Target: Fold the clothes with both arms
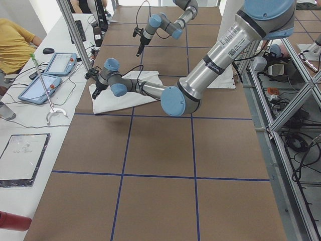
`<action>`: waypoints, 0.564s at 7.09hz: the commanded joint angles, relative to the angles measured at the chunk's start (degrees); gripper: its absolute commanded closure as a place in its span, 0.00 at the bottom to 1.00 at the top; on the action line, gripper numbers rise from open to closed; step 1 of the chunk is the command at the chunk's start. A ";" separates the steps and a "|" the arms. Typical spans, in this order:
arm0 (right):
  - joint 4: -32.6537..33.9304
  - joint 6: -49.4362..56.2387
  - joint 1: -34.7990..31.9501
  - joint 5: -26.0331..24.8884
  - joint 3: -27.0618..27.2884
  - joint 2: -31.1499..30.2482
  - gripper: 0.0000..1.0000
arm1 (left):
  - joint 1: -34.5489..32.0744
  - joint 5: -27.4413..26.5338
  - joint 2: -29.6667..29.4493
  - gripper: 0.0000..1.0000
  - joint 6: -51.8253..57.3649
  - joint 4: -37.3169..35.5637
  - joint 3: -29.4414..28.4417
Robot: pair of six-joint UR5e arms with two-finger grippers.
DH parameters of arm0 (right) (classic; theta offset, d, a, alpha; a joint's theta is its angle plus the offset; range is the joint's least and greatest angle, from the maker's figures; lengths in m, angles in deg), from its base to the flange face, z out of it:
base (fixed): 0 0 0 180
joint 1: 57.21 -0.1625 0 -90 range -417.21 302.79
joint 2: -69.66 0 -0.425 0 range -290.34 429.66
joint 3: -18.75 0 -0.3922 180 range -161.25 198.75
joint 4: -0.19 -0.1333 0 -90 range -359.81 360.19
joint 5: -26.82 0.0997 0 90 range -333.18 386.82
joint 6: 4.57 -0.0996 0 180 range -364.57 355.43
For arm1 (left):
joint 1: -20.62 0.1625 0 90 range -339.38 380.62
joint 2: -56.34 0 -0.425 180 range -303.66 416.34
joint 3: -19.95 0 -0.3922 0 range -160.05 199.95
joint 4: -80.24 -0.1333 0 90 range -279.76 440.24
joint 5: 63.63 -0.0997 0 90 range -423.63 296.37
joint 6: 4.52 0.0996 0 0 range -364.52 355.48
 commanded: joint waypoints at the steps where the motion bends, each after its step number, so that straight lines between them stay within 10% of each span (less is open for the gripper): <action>1: -13.40 -10.91 0.95 -0.31 -15.90 6.99 0.02 | -0.35 2.47 3.92 0.00 -0.71 0.81 5.64; 4: -17.79 -15.53 2.88 -3.83 -27.32 12.04 0.22 | -0.35 2.47 5.67 0.00 -0.72 0.99 8.01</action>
